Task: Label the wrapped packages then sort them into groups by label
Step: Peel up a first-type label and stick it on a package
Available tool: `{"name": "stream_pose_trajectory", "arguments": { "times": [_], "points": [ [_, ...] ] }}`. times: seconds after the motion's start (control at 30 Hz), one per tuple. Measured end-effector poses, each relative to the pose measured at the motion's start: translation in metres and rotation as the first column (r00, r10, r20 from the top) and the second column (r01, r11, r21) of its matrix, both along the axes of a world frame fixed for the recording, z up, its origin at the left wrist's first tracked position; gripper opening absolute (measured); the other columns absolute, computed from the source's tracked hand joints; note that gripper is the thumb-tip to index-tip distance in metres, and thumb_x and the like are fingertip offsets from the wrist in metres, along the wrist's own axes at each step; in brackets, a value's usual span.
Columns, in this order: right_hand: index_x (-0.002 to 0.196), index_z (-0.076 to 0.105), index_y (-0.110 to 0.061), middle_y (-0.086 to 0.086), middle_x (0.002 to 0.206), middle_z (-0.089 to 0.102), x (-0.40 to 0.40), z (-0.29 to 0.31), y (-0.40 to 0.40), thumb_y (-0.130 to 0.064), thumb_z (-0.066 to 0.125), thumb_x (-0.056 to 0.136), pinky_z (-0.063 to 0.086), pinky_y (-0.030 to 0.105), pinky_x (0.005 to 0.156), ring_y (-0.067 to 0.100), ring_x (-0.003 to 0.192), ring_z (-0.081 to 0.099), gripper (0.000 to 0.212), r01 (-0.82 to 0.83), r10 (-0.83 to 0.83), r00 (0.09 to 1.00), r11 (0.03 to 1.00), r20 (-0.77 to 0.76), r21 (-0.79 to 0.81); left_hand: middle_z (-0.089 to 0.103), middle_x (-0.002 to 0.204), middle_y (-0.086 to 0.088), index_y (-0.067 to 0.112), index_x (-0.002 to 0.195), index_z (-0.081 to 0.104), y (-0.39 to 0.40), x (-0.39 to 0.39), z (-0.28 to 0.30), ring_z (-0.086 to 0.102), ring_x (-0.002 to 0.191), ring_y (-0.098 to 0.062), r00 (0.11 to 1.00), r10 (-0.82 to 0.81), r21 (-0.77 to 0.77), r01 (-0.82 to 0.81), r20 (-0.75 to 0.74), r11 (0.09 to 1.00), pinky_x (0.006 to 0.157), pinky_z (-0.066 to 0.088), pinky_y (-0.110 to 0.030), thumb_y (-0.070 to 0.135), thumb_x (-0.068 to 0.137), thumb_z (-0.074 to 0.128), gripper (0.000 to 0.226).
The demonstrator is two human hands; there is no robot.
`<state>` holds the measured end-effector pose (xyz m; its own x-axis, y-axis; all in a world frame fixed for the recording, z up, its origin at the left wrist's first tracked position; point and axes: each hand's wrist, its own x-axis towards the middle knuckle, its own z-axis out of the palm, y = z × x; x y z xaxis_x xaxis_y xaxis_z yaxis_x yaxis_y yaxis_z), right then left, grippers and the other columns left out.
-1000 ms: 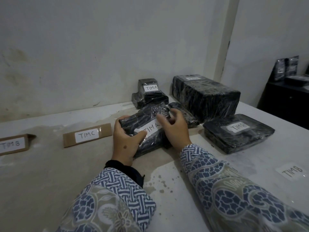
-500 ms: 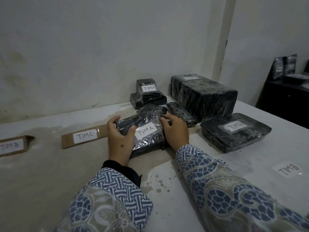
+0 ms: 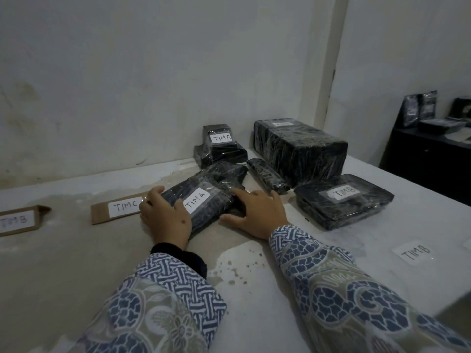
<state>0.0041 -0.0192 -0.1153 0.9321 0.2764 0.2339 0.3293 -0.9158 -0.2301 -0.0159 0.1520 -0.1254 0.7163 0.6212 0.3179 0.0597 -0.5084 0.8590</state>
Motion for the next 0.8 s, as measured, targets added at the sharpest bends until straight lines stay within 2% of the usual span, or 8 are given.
{"name": "stream_pose_trajectory", "arguments": {
  "times": [0.13, 0.2, 0.27, 0.4, 0.5, 0.57, 0.67, 0.8],
  "points": [
    [0.139, 0.035, -0.031, -0.001, 0.141, 0.048, 0.001, -0.004, -0.012, -0.052, 0.048, 0.088, 0.018, 0.053, 0.112, 0.020, 0.133, 0.040, 0.057, 0.029, -0.028, 0.999, 0.999, 0.022, -0.028, 0.031, 0.140, -0.013, 0.017, 0.125, 0.045, -0.005, -0.009, -0.002, 0.024, 0.133, -0.033, 0.993, -0.002, 0.284, 0.036, -0.117, 0.958, 0.108, 0.025, -0.053, 0.028, 0.087, 0.058, 0.041],
    [0.131, 0.044, -0.027, -0.004, 0.140, 0.048, 0.001, -0.005, -0.017, -0.035, 0.044, 0.093, 0.016, 0.054, 0.111, 0.020, 0.135, 0.035, 0.039, 0.060, -0.060, 0.998, 0.998, 0.028, -0.005, 0.035, 0.141, -0.006, 0.025, 0.125, 0.045, -0.013, -0.015, -0.002, 0.022, 0.136, -0.027, 0.973, -0.063, 0.445, 0.158, -0.222, 0.881, 0.110, 0.018, -0.055, 0.048, 0.085, 0.055, 0.048],
    [0.131, 0.043, -0.025, -0.004, 0.143, 0.045, 0.000, -0.005, -0.020, -0.026, 0.041, 0.093, 0.015, 0.057, 0.110, 0.022, 0.137, 0.030, 0.038, 0.082, -0.083, 0.997, 0.996, -0.010, -0.037, 0.041, 0.138, 0.003, 0.031, 0.125, 0.045, -0.022, -0.020, -0.002, 0.024, 0.136, -0.021, 0.937, -0.115, 0.561, 0.293, -0.331, 0.774, 0.111, 0.008, -0.059, 0.060, 0.085, 0.047, 0.050],
    [0.139, 0.036, -0.022, 0.000, 0.149, 0.036, -0.004, -0.001, -0.026, -0.021, 0.043, 0.092, 0.022, 0.054, 0.109, 0.024, 0.137, 0.031, 0.047, 0.037, -0.037, 0.999, 0.987, 0.003, -0.159, 0.045, 0.136, 0.010, 0.034, 0.125, 0.047, -0.033, -0.029, -0.001, 0.027, 0.137, -0.015, 0.934, -0.106, 0.727, 0.335, -0.342, 0.600, 0.108, 0.001, -0.067, 0.052, 0.092, 0.039, 0.038],
    [0.129, 0.050, -0.017, 0.008, 0.135, 0.051, -0.009, 0.006, -0.036, -0.015, 0.044, 0.090, 0.041, 0.044, 0.100, 0.028, 0.124, 0.046, 0.040, 0.011, -0.011, 1.000, 1.000, 0.011, -0.011, 0.059, 0.124, 0.003, 0.026, 0.115, 0.060, -0.050, -0.037, -0.002, 0.042, 0.131, -0.023, 0.947, -0.172, 0.803, 0.321, -0.271, 0.503, 0.105, 0.007, -0.072, 0.037, 0.088, 0.054, 0.029],
    [0.115, 0.059, -0.013, 0.011, 0.120, 0.060, -0.016, 0.013, -0.047, -0.015, 0.046, 0.090, 0.047, 0.041, 0.090, 0.031, 0.111, 0.055, 0.028, 0.014, -0.014, 1.000, 0.996, -0.004, 0.093, 0.068, 0.102, 0.002, 0.024, 0.096, 0.067, -0.071, -0.043, -0.005, 0.059, 0.113, -0.025, 0.943, -0.269, 0.855, 0.299, -0.196, 0.424, 0.102, 0.020, -0.072, 0.031, 0.080, 0.061, 0.018],
    [0.106, 0.065, -0.009, 0.013, 0.109, 0.066, -0.033, 0.018, -0.069, -0.013, 0.050, 0.090, 0.048, 0.036, 0.087, 0.028, 0.102, 0.060, 0.022, -0.022, 0.024, 1.000, 0.974, -0.005, 0.225, 0.066, 0.092, -0.001, 0.019, 0.091, 0.063, -0.112, -0.058, -0.003, 0.062, 0.096, -0.024, 0.856, -0.455, 0.793, 0.447, -0.245, 0.414, 0.102, 0.034, -0.053, 0.028, 0.085, 0.045, 0.021],
    [0.105, 0.068, -0.009, 0.010, 0.109, 0.069, -0.067, 0.008, -0.110, -0.008, 0.050, 0.090, 0.042, 0.025, 0.088, 0.023, 0.101, 0.062, 0.024, -0.040, 0.031, 0.999, 0.959, 0.036, 0.279, 0.060, 0.107, -0.012, 0.008, 0.104, 0.059, -0.158, -0.071, -0.004, 0.055, 0.096, -0.028, 0.673, -0.663, 0.544, 0.708, -0.328, 0.450, 0.080, 0.044, -0.038, 0.024, 0.093, 0.042, 0.025]
  ]
}}
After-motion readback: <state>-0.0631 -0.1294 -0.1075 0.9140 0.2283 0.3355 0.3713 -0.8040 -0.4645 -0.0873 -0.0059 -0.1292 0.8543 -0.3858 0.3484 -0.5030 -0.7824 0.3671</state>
